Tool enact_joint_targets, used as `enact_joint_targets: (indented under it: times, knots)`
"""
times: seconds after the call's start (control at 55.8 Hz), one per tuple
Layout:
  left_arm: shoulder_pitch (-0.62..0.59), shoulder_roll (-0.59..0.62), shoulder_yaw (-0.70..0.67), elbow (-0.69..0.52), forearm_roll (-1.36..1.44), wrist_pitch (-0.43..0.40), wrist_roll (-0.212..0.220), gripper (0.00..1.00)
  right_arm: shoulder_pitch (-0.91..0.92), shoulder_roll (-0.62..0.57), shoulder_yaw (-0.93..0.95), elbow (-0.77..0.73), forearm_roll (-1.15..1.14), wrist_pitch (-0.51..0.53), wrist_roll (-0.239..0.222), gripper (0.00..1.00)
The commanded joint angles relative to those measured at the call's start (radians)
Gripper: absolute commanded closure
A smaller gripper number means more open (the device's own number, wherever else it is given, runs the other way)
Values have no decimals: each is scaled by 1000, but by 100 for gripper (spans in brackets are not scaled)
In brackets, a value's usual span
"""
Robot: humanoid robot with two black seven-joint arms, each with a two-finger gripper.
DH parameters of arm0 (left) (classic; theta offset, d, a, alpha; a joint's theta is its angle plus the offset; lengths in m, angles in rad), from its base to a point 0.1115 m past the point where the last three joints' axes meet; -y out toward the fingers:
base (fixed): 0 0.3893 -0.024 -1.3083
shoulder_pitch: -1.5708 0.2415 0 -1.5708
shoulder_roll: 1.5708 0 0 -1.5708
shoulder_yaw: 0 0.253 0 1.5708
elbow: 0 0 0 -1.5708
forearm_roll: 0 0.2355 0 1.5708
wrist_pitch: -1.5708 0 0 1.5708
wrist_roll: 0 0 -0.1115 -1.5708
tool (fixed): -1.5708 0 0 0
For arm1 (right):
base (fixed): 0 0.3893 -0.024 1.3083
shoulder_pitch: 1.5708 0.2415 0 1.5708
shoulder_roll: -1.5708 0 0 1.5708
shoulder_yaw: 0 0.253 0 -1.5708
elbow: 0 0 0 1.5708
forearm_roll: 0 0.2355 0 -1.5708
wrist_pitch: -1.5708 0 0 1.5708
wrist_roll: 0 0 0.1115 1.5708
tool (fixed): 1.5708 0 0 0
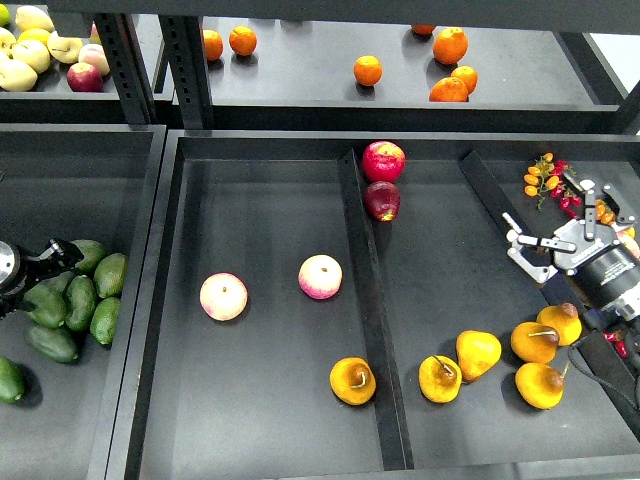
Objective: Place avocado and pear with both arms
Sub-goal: 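Move the right gripper toward the yellow pear in the middle bin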
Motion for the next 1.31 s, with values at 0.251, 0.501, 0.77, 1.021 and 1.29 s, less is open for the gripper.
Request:
enact_joint_targets:
  times: [0.251, 0.501, 0.77, 1.021, 1.29]
  knots:
    - [-29, -45, 0, 44, 0, 0, 0, 1, 176, -111, -442, -7, -55, 0, 0, 1]
    - [-31, -60, 0, 46, 0, 0, 0, 1, 319, -107, -649, -39, -62, 0, 0, 1]
    - [-39, -76, 0, 46, -1, 0, 0, 1, 477, -99, -907, -55, -62, 0, 0, 1]
    - [-48, -83, -2, 47, -1, 0, 0, 1, 560, -39, -1074, -59, -83, 0, 0, 1]
    - [-49, -88, -17, 46, -1, 0, 0, 1, 509, 30, -1103, -108, -80, 0, 0, 1]
